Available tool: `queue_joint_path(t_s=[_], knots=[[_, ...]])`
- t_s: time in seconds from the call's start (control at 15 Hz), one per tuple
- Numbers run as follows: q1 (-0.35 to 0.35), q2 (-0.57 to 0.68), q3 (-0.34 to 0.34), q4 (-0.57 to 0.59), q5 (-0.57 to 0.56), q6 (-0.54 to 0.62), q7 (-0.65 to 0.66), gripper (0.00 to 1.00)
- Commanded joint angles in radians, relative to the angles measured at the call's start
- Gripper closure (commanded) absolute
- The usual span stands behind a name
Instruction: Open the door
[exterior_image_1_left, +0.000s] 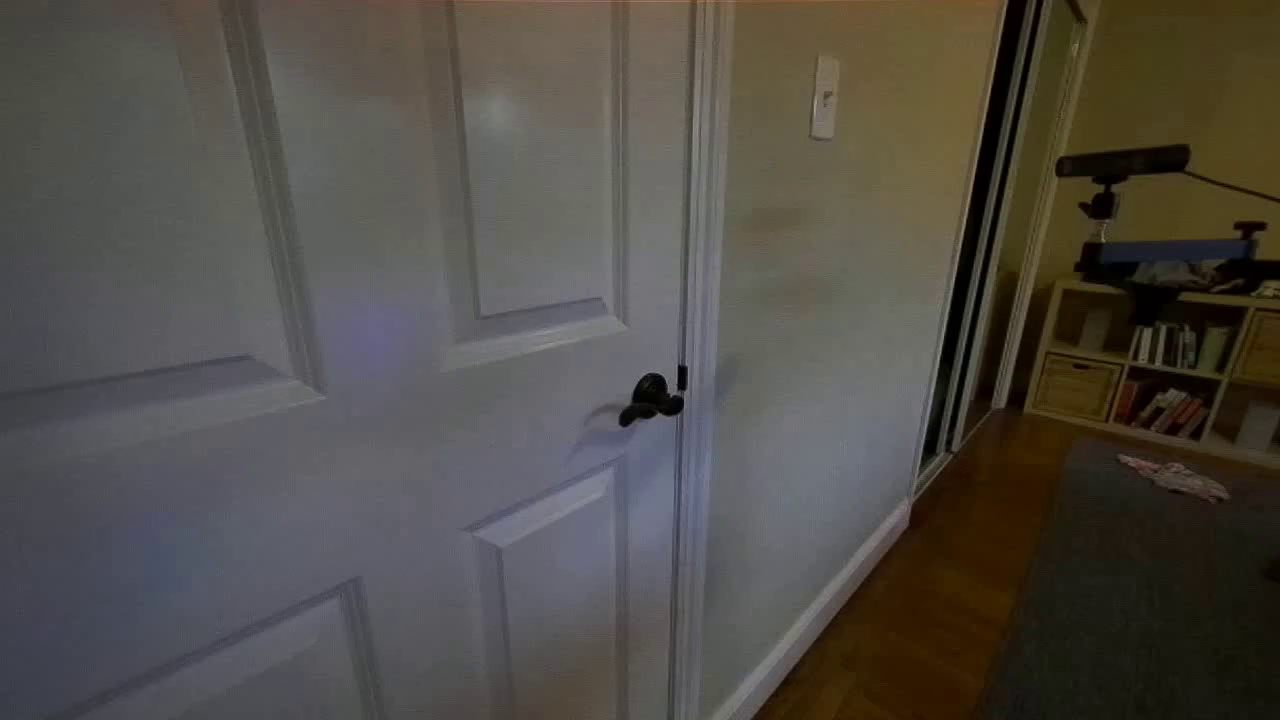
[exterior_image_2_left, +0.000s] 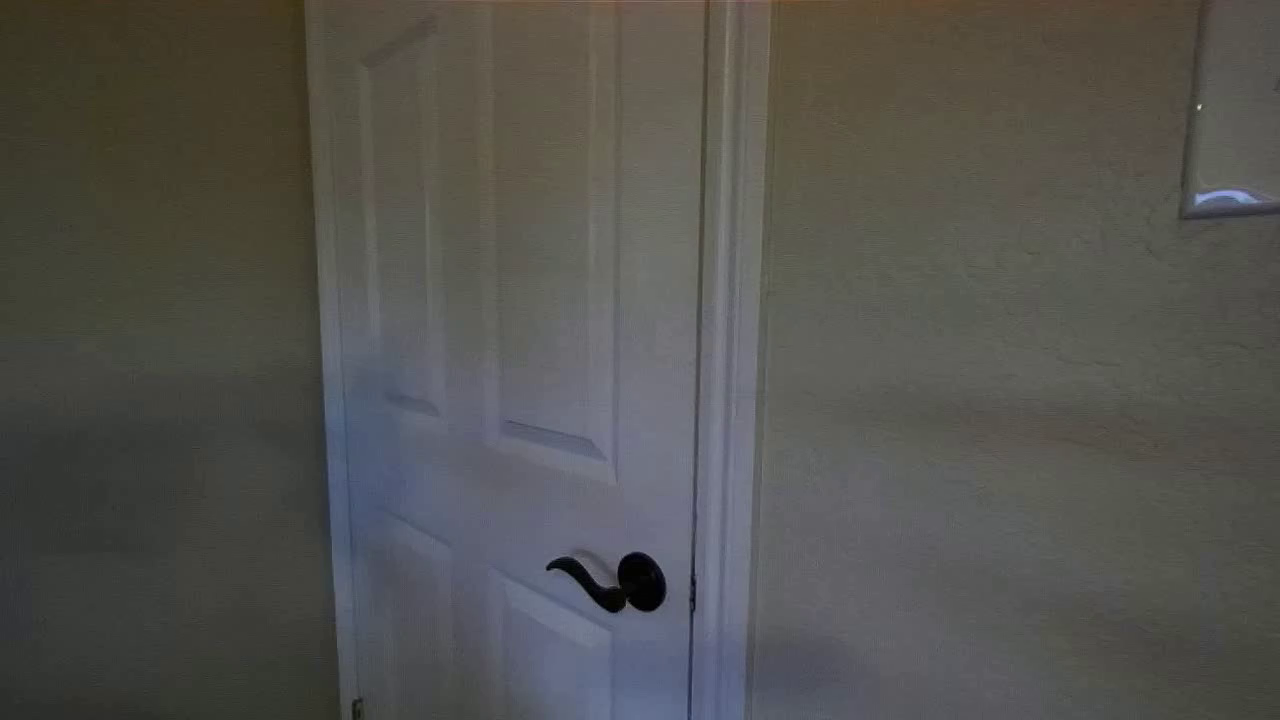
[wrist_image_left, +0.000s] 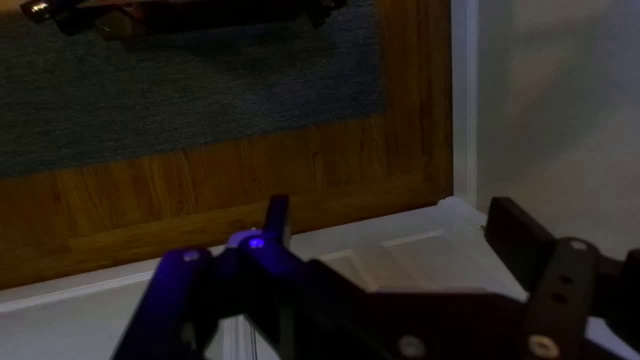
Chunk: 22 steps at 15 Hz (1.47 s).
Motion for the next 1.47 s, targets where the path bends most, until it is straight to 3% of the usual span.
queue_joint_path(t_s=[0.0, 0.53, 0.93, 1.4], knots=[[-0.014, 0.001, 0.010, 0.003, 0.007, -0.004, -0.007, 0.00], [-0.019, 0.019, 0.016, 0.002, 0.001, 0.015, -0.005, 0.00], [-0.022, 0.170, 0.030, 0.027, -0.015, 0.210, -0.018, 0.00], [-0.039, 0.432, 0.048, 0.128, -0.082, 0.492, 0.060, 0.00]])
